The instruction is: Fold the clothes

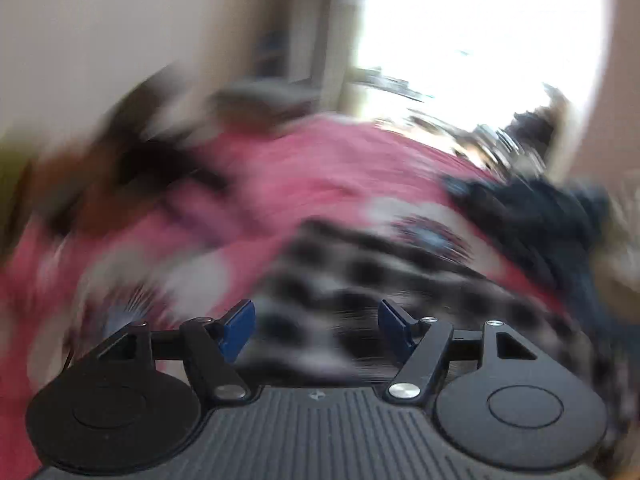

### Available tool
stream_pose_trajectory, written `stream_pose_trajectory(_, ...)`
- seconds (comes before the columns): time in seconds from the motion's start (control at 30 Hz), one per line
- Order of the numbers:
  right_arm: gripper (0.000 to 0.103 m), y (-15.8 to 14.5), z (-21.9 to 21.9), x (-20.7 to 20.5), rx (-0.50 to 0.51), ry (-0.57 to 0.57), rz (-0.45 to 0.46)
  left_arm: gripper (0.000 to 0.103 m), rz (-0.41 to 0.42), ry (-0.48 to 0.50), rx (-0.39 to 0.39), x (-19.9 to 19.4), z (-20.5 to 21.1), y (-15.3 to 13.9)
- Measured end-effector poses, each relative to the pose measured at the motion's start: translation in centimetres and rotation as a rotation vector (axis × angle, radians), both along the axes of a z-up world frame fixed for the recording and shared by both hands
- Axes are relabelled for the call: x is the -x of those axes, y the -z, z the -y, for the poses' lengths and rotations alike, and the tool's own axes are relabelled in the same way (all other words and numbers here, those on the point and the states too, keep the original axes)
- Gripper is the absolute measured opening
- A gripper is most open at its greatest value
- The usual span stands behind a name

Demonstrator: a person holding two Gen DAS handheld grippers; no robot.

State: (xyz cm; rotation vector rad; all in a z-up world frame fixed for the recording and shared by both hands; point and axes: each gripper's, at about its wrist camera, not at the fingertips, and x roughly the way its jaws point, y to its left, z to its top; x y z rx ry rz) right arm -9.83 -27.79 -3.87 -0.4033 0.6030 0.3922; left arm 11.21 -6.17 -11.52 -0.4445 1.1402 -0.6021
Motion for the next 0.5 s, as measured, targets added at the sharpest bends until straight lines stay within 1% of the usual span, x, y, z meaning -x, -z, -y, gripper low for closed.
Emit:
stream_pose_trajectory(0.13,0.071,3.4,-4.0,0.3,0.155,-0.1,0.022,0.071,0.028,0.077,-0.016,-1.1,2.7,0.4)
stream_pose_trajectory(0.17,0.072,4.2,-4.7,0.4,0.204,-0.118,0.032,0.069,0.033,0.088,-0.024,-1.3,3.3,0.5)
stream_pose_trajectory(0.2,0.072,5.1,-5.3,0.2,0.255,-0.125,0.035,0.065,0.036,0.091,-0.033,-1.5,3.8,0.5)
stream_pose_trajectory(0.27,0.071,6.1,-4.9,-0.8,0.306,-0.092,0.023,0.061,0.039,0.092,-0.044,-1.8,4.4,0.6)
stream_pose_trajectory(0.3,0.068,6.4,-4.6,-1.3,0.323,-0.072,0.017,0.055,0.042,0.088,-0.05,-1.8,4.6,0.7)
stream_pose_trajectory(0.33,0.057,6.5,-4.1,-1.7,0.316,-0.043,0.007,0.051,0.043,0.081,-0.055,-1.8,4.7,0.8)
stream_pose_trajectory(0.37,0.056,6.2,-3.4,-2.2,0.287,-0.005,-0.009,0.05,0.045,0.074,-0.061,-1.9,4.8,0.8)
stream_pose_trajectory(0.4,0.053,6.2,-2.8,-2.6,0.267,0.023,-0.019,0.042,0.048,0.071,-0.066,-1.8,5.0,0.9)
stream_pose_trajectory(0.43,0.044,6.4,-2.6,-2.7,0.274,0.034,-0.018,0.031,0.053,0.071,-0.071,-1.8,5.1,0.9)
stream_pose_trajectory(0.47,0.037,6.7,-2.6,-2.8,0.295,0.039,-0.014,0.023,0.059,0.072,-0.075,-1.7,5.2,0.9)
stream_pose_trajectory(0.5,0.023,6.9,-2.7,-2.7,0.316,0.04,-0.005,0.015,0.057,0.063,-0.073,-1.7,5.2,1.0)
